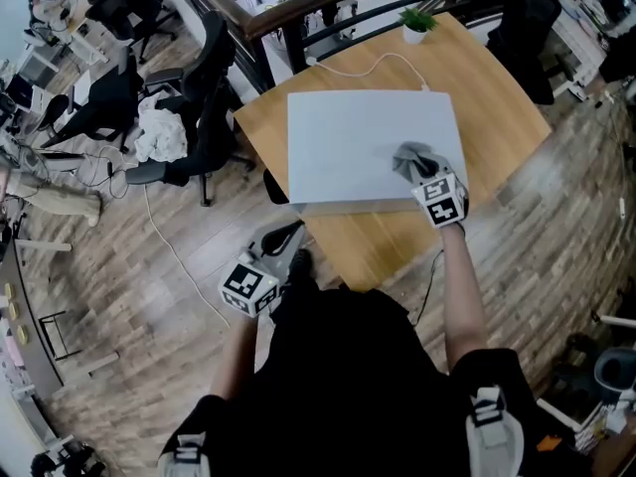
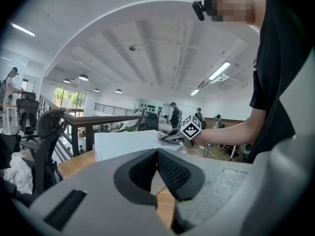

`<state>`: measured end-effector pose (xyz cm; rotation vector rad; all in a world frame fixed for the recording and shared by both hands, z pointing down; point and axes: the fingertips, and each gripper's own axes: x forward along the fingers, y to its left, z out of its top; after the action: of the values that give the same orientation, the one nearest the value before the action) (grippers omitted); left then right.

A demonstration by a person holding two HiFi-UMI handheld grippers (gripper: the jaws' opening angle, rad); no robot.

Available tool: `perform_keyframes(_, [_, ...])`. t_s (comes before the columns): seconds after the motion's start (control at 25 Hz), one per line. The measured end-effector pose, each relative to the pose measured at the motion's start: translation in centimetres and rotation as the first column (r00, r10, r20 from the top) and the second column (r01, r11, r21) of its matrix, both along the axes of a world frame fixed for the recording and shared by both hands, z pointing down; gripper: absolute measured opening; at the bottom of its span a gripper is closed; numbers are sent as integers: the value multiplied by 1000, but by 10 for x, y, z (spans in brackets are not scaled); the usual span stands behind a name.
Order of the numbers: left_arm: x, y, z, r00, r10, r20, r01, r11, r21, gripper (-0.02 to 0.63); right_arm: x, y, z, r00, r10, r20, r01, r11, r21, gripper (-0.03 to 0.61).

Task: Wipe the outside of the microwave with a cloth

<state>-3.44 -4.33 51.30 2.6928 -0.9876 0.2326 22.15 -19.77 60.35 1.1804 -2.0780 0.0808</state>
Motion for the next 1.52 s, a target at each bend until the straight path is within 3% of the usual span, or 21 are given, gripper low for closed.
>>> perform_keyframes(0.32, [-18,-14,-8,999,48,-3,-48,999,16,2,-39,-1,0,1000,-5,19,6,999,-39,14])
perform_keyframes(0.8, [-39,-33,-7,995,99,-7,-99,995,-19,2,-100,-7,-1,998,-41,37,43,997,-68,14])
perform_keyframes(1.52, [-57,-63,-13,973,231,12,-231,973,9,2,-165,-10,0,998,-41,55,46,994,-98,14])
